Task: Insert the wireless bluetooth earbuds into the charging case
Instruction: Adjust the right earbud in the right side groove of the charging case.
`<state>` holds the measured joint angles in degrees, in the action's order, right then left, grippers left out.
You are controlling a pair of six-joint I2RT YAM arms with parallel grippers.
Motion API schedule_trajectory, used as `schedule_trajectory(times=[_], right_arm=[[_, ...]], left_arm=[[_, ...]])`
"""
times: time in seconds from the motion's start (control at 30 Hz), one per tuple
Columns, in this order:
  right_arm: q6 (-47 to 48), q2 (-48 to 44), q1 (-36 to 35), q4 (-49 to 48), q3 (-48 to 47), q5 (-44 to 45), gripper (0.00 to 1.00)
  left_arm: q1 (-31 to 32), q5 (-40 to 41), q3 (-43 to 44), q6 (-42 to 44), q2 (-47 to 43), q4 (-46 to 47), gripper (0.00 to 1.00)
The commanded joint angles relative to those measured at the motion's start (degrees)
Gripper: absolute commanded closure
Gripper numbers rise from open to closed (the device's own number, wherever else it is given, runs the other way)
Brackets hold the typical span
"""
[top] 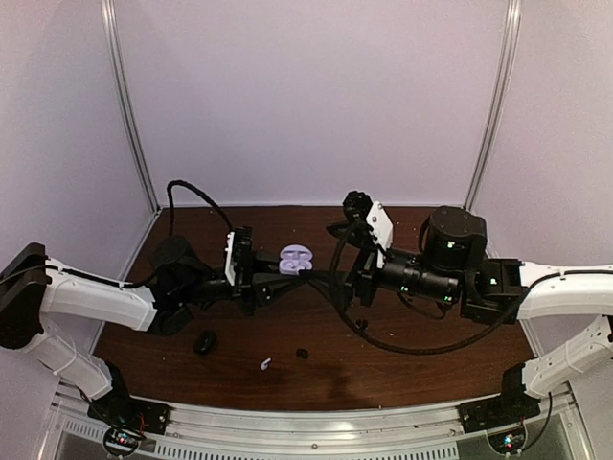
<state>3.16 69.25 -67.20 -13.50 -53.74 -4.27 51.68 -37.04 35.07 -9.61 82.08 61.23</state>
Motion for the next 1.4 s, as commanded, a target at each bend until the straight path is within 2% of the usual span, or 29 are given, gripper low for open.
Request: schedule_trajectory(times=[0.0, 0.8, 1.37], right_arm=[[0.0, 1.0, 0.1, 0.3, -0.8, -0.7, 0.00], [-3.2, 1.4, 5.0, 2.0, -0.9, 0.6, 0.00], [-3.2, 1.6, 5.9, 3.3, -1.1, 1.7, 0.00]], left_arm=[[-0.4, -1.2, 1.6, -0.7, 0.5, 3.9, 1.00], [-0.4, -3.1, 1.2, -0.8, 0.9, 5.5, 1.00], [-0.4, -3.0, 1.0, -0.8, 0.9, 5.3, 1.00]])
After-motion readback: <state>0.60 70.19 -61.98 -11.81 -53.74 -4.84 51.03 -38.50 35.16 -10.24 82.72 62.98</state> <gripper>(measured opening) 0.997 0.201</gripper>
